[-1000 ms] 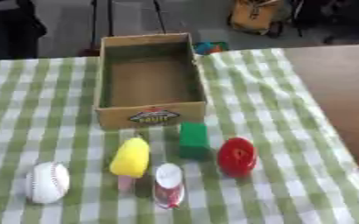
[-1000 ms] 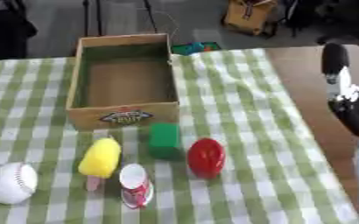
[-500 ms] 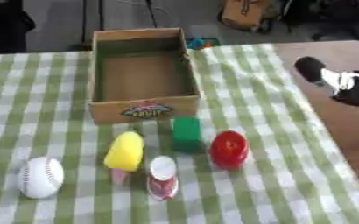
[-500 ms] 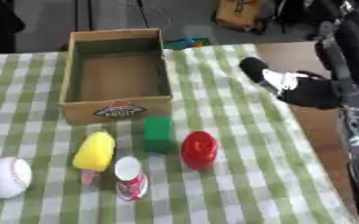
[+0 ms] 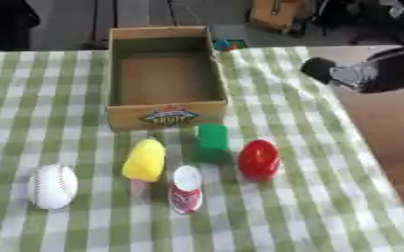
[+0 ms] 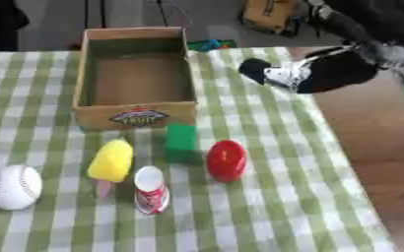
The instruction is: Pick up objects on the table and place them in the box.
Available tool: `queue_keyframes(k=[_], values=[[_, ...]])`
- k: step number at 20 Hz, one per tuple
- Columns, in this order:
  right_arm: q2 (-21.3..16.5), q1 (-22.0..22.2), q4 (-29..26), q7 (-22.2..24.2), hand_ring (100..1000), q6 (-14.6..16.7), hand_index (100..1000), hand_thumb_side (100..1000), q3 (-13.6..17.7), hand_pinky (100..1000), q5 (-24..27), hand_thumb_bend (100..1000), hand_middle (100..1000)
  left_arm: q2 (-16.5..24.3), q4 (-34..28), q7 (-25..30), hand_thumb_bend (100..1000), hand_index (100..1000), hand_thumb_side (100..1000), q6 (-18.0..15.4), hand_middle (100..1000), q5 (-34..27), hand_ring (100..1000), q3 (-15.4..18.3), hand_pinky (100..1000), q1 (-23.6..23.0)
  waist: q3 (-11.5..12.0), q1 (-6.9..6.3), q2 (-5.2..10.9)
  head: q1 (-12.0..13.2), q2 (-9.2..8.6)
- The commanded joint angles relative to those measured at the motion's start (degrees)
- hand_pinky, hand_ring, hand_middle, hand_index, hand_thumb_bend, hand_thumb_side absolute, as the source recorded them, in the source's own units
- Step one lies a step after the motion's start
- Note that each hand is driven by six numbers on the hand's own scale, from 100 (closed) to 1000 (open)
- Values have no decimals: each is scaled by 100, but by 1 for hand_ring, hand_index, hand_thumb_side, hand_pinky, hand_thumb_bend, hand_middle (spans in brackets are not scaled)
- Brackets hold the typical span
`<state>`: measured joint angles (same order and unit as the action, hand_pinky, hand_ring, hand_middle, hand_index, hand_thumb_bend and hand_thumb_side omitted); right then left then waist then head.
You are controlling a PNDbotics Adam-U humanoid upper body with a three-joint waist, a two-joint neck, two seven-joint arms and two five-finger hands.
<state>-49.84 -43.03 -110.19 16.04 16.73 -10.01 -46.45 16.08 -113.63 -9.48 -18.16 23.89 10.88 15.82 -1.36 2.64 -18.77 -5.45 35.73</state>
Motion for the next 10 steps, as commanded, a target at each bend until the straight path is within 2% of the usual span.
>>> queue_keyframes(k=[1, 3, 4, 6, 8, 9, 10], values=[[-442, -328, 312, 414, 940, 95, 1000, 736, -335, 787, 317, 628, 948, 162, -97, 67, 100, 683, 927, 10, 592, -27, 629, -13, 754, 10, 11, 7, 145, -29, 53], [-493, -506, 479, 691, 944, 90, 1000, 728, -481, 787, 628, 631, 953, 170, -97, 87, 100, 683, 927, 21, 592, -28, 629, -14, 754, 5, 8, 14, 154, -23, 55], [-509, -558, 527, 802, 979, 80, 1000, 665, -524, 782, 749, 649, 981, 173, -97, 93, 100, 681, 928, 24, 591, -29, 628, -14, 754, 3, 7, 18, 155, -21, 52], [-548, -760, 748, 1144, 969, 36, 1000, 643, -788, 774, 991, 630, 984, 181, -97, 132, 100, 680, 927, 36, 591, -31, 628, -33, 753, 10, 10, 33, 162, -29, 29], [-527, -893, 873, 1339, 968, 4, 1000, 642, -894, 773, 1121, 630, 984, 184, -97, 153, 100, 680, 927, 44, 591, -34, 628, -34, 753, 12, 4, 37, 166, -24, 22], [-485, -935, 958, 1399, 929, -33, 1000, 587, -949, 717, 1173, 636, 982, 181, -97, 161, 100, 679, 929, 49, 590, -37, 628, -35, 752, 12, 15, 41, 165, -30, 7], [-437, -986, 1062, 1436, 929, -79, 1000, 587, -1012, 717, 1223, 636, 982, 178, -97, 169, 100, 679, 929, 55, 590, -39, 628, -36, 752, 12, 21, 43, 165, -32, -1]])
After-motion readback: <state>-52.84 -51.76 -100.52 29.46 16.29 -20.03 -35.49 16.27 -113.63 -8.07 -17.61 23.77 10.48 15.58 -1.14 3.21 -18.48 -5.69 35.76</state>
